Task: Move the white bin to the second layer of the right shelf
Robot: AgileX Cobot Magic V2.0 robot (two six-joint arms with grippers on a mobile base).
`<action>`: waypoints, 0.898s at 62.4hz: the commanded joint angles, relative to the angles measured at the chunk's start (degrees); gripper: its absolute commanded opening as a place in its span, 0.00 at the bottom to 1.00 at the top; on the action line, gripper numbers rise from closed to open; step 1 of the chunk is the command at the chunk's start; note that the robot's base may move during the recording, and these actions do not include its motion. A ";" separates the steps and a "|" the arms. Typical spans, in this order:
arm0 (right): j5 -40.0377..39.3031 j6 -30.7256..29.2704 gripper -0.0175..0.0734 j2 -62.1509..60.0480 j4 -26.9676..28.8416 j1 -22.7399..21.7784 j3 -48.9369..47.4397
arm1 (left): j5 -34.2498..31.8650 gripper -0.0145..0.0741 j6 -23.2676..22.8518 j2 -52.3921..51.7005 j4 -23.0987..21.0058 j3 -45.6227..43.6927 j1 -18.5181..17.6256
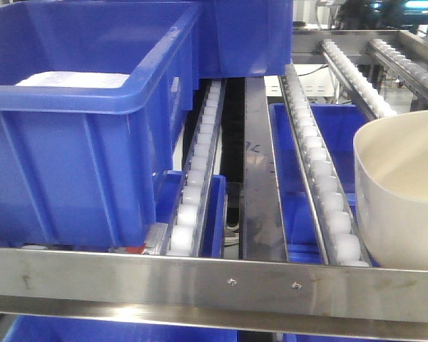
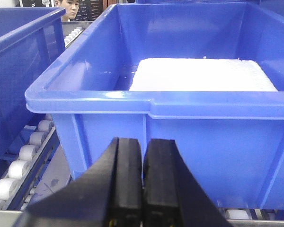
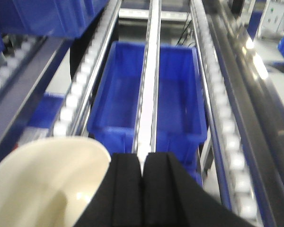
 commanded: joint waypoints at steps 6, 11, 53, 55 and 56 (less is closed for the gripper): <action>-13.52 -0.55 0.25 -4.06 -3.54 0.26 3.89 | -4.77 0.26 -0.30 -1.11 -0.43 1.65 0.03; -14.12 -0.55 0.25 -8.35 -4.03 0.26 7.47 | -4.77 0.26 -0.30 -1.11 -0.43 1.65 0.03; -2.50 -0.55 0.25 -33.89 -4.11 0.26 18.35 | -4.77 0.26 -0.30 -1.01 -0.43 1.65 0.03; -2.50 -0.55 0.25 -33.89 -4.11 0.26 18.35 | -4.77 0.26 -0.30 -1.01 -0.43 1.65 0.03; -2.50 -0.55 0.25 -33.89 -4.11 0.26 18.35 | -4.77 0.26 -0.30 -1.01 -0.43 1.65 0.03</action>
